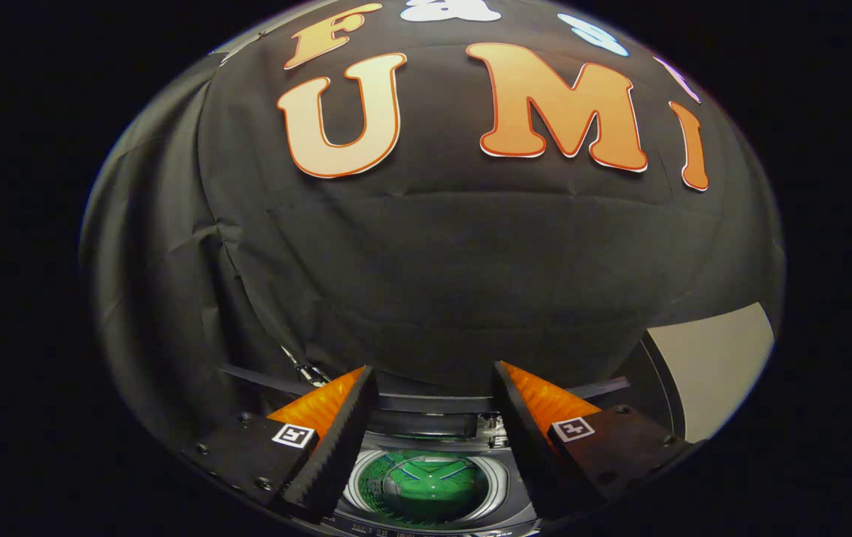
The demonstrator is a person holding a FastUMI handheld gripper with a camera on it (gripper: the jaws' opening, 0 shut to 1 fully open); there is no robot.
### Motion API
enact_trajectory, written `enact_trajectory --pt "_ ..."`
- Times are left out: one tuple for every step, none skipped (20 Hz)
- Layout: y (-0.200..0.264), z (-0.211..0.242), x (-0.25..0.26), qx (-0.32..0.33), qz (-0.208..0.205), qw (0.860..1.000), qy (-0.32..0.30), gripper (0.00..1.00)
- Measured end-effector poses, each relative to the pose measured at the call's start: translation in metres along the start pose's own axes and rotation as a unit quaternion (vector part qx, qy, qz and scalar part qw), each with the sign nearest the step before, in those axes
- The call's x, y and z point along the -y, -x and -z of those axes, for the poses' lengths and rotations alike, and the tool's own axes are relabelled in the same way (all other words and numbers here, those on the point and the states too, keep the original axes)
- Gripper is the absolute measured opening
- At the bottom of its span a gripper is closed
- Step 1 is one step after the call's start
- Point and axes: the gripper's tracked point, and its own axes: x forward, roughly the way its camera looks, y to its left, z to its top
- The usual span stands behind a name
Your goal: Put the clothes into the washing machine and then close the washing machine lid.
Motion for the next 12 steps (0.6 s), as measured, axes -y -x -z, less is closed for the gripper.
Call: enact_trajectory --pt "0.004 0.004 0.000 0.002 0.000 1.000 0.001 1.00" --pt "0.008 0.006 0.000 0.004 -0.001 1.000 0.004 1.00" --pt "0.010 0.009 -0.001 0.006 -0.002 1.000 0.002 0.99" --pt "0.013 0.012 -0.001 0.008 -0.002 1.000 -0.004 1.00" --pt "0.016 0.015 -0.001 0.008 -0.001 1.000 -0.002 1.00" --pt "0.019 0.018 -0.003 0.007 0.000 1.000 0.002 0.99" --pt "0.022 0.022 -0.005 0.005 0.000 1.000 0.003 0.99" --pt "0.024 0.027 -0.007 0.003 0.000 1.000 0.003 0.99" --pt "0.027 0.032 -0.007 0.003 -0.002 1.000 0.004 0.99" --pt "0.030 0.036 -0.009 0.003 -0.003 1.000 0.003 0.99" --pt "0.032 0.039 -0.009 0.009 -0.004 1.000 0.001 0.99" --pt "0.034 0.041 -0.009 0.014 -0.006 1.000 -0.004 0.99"
